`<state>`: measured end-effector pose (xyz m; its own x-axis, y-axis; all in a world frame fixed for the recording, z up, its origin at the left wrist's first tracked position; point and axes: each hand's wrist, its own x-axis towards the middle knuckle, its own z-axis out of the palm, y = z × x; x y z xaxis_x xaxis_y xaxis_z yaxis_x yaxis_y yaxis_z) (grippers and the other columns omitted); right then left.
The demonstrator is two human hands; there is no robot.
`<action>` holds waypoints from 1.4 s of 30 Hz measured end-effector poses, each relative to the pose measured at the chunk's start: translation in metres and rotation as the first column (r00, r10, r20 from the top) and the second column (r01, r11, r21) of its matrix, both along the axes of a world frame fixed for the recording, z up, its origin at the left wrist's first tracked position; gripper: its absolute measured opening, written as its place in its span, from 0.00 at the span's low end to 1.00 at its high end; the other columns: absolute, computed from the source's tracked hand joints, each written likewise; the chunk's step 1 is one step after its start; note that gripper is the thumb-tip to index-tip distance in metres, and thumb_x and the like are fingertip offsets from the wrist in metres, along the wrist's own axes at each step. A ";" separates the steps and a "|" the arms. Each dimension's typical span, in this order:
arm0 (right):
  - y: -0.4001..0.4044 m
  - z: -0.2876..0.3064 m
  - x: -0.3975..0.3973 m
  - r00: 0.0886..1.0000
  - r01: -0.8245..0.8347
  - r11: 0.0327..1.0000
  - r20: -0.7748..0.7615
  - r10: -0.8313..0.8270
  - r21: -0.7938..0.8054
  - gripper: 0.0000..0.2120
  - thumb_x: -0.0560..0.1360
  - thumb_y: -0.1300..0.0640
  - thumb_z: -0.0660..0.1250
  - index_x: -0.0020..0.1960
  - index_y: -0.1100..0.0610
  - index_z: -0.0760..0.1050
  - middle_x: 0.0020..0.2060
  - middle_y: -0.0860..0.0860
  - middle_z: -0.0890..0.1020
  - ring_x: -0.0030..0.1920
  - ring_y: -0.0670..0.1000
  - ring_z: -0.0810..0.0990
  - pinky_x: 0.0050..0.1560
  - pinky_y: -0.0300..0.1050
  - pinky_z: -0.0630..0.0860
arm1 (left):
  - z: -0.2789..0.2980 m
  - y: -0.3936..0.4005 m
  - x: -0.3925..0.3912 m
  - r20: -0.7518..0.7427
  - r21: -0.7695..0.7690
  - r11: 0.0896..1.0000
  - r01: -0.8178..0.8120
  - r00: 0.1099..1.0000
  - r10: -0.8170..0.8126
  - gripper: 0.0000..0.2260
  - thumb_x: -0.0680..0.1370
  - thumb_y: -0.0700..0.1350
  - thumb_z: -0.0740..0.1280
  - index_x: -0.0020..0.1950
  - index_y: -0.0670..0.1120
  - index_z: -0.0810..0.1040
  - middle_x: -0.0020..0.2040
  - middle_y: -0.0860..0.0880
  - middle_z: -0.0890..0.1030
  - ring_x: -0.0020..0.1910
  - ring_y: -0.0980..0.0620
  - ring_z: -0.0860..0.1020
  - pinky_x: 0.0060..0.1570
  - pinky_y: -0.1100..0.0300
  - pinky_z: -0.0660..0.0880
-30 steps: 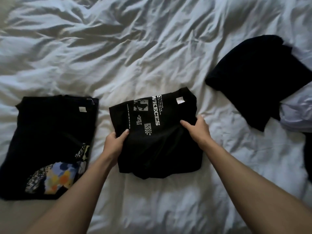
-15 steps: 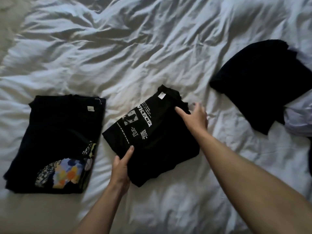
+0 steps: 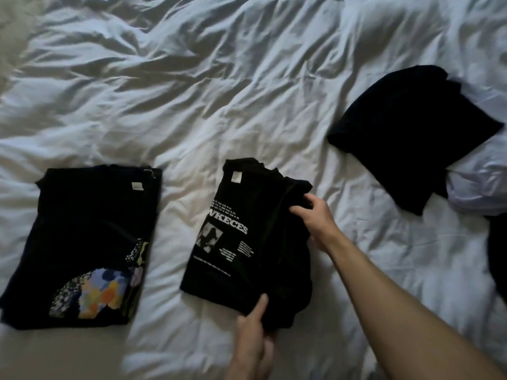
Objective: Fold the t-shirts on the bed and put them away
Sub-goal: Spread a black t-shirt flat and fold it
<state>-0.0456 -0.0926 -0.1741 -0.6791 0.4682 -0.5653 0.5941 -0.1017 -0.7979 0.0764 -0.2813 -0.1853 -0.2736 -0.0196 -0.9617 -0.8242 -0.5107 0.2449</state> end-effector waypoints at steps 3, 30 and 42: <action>0.022 0.010 0.001 0.997 -0.062 0.998 0.033 0.063 -0.033 0.09 0.75 0.68 0.68 0.50 0.57 0.77 0.41 0.51 0.82 0.43 0.51 0.82 0.41 0.37 0.79 | 0.019 0.048 0.020 0.122 0.149 0.989 0.017 0.992 -0.035 0.12 0.76 0.35 0.69 0.58 0.33 0.78 0.48 0.34 0.84 0.45 0.36 0.83 0.34 0.48 0.81; -0.034 -0.017 0.070 0.982 -0.130 0.682 0.189 -0.012 0.719 0.35 0.72 0.43 0.71 0.74 0.53 0.66 0.61 0.55 0.72 0.60 0.57 0.73 0.59 0.55 0.75 | 0.014 0.055 -0.246 -0.016 -0.999 0.038 -0.020 -0.639 -0.769 0.14 0.71 0.50 0.62 0.52 0.44 0.78 0.50 0.47 0.79 0.49 0.44 0.77 0.51 0.55 0.72; -0.047 -0.007 0.072 0.985 -0.171 0.524 0.138 0.103 0.834 0.15 0.72 0.46 0.60 0.51 0.51 0.81 0.42 0.50 0.77 0.44 0.55 0.77 0.43 0.53 0.78 | 0.053 0.041 -0.251 -0.372 -0.900 0.178 0.399 -0.486 -0.791 0.04 0.76 0.45 0.70 0.48 0.53 0.84 0.41 0.59 0.84 0.43 0.63 0.81 0.44 0.66 0.74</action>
